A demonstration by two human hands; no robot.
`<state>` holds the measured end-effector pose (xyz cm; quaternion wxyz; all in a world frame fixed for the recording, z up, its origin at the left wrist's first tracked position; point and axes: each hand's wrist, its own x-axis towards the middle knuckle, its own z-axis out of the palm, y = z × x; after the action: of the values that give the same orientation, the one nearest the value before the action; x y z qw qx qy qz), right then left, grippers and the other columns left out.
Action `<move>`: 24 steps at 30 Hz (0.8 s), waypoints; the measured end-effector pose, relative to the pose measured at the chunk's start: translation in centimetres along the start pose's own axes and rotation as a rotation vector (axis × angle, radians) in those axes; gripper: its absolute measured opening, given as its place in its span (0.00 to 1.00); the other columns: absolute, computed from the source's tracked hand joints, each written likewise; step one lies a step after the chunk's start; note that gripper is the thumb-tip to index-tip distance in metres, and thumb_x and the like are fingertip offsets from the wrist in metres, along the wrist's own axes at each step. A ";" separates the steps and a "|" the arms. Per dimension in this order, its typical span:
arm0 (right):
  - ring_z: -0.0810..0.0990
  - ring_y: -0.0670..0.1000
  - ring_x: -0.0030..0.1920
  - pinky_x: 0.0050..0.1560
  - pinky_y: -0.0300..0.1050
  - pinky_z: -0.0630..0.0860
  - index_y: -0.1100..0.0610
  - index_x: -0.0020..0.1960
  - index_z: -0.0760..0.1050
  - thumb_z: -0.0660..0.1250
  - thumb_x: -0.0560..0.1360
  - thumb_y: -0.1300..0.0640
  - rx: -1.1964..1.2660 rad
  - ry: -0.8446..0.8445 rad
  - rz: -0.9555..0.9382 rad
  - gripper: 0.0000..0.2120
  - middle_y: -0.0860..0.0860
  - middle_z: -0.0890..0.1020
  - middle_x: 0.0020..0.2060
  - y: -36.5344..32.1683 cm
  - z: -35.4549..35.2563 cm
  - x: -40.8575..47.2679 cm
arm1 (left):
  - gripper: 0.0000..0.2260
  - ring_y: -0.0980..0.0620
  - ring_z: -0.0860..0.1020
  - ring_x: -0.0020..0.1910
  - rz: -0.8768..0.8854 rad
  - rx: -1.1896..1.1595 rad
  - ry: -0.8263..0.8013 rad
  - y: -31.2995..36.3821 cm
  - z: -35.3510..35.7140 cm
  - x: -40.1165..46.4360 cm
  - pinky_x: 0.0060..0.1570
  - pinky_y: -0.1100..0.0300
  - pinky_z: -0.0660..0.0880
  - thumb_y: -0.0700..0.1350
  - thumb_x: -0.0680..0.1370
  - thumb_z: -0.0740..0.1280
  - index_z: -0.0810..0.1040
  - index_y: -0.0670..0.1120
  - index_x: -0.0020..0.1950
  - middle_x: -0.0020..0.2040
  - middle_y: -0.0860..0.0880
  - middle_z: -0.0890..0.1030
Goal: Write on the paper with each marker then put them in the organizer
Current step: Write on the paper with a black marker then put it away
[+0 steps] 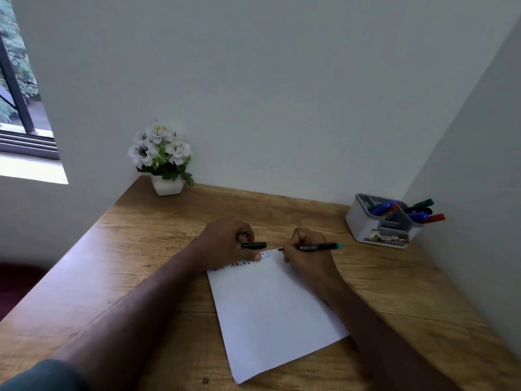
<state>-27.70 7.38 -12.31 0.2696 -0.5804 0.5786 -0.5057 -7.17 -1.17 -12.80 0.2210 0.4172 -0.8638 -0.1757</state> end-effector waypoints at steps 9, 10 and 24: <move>0.70 0.44 0.27 0.29 0.37 0.66 0.57 0.28 0.70 0.67 0.70 0.70 0.020 0.036 0.054 0.15 0.50 0.75 0.24 0.1 0.2 0.2 | 0.24 0.58 0.76 0.44 -0.006 -0.043 -0.009 -0.1 0.1 0.0 0.47 0.53 0.76 0.71 0.61 0.69 0.79 0.56 0.47 0.43 0.58 0.78; 0.70 0.44 0.27 0.29 0.37 0.66 0.57 0.28 0.71 0.67 0.70 0.69 0.013 0.034 0.055 0.15 0.50 0.75 0.25 0.0 0.2 0.2 | 0.25 0.58 0.76 0.44 -0.007 -0.043 -0.011 -0.1 0.2 0.0 0.47 0.53 0.76 0.71 0.61 0.68 0.79 0.56 0.47 0.43 0.58 0.78; 0.67 0.45 0.27 0.29 0.42 0.63 0.56 0.29 0.68 0.68 0.70 0.65 -0.084 0.012 0.055 0.15 0.51 0.72 0.24 0.5 0.6 0.5 | 0.22 0.59 0.76 0.44 0.008 -0.047 -0.002 -0.3 0.3 0.0 0.46 0.54 0.76 0.70 0.62 0.69 0.79 0.57 0.47 0.42 0.59 0.77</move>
<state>-27.46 6.65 -12.79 0.2553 -0.5719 0.6165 -0.4771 -7.17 -1.29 -13.17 0.2305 0.4084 -0.8613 -0.1956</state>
